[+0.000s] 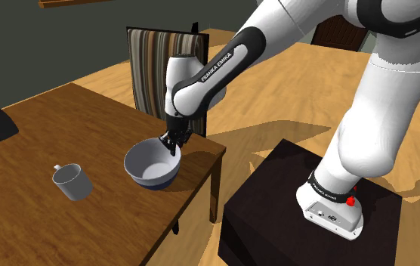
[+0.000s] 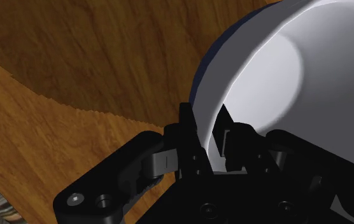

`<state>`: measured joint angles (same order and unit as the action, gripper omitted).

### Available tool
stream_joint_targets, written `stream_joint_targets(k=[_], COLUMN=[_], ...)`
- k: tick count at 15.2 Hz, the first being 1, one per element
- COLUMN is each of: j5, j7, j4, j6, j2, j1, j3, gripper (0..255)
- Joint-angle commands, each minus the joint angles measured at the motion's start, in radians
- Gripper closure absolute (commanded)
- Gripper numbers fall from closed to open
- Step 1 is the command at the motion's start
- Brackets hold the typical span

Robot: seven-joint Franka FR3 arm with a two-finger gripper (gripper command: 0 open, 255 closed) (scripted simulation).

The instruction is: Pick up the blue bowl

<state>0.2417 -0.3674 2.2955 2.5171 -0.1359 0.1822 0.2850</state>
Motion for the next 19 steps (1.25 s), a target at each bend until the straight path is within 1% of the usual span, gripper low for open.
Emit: stream_joint_targets(k=[1, 2, 17, 19], j5=[0.000, 0.000, 0.004, 0.004], j7=[0.000, -0.001, -0.023, -0.023], j4=[0.000, 0.000, -0.066, -0.067], j6=[0.000, 0.000, -0.198, -0.200], j2=[0.000, 0.000, 0.135, 0.136], j1=[0.000, 0.000, -0.008, -0.009], j3=[0.000, 0.000, -0.003, -0.003], gripper=[255, 255, 255, 255])
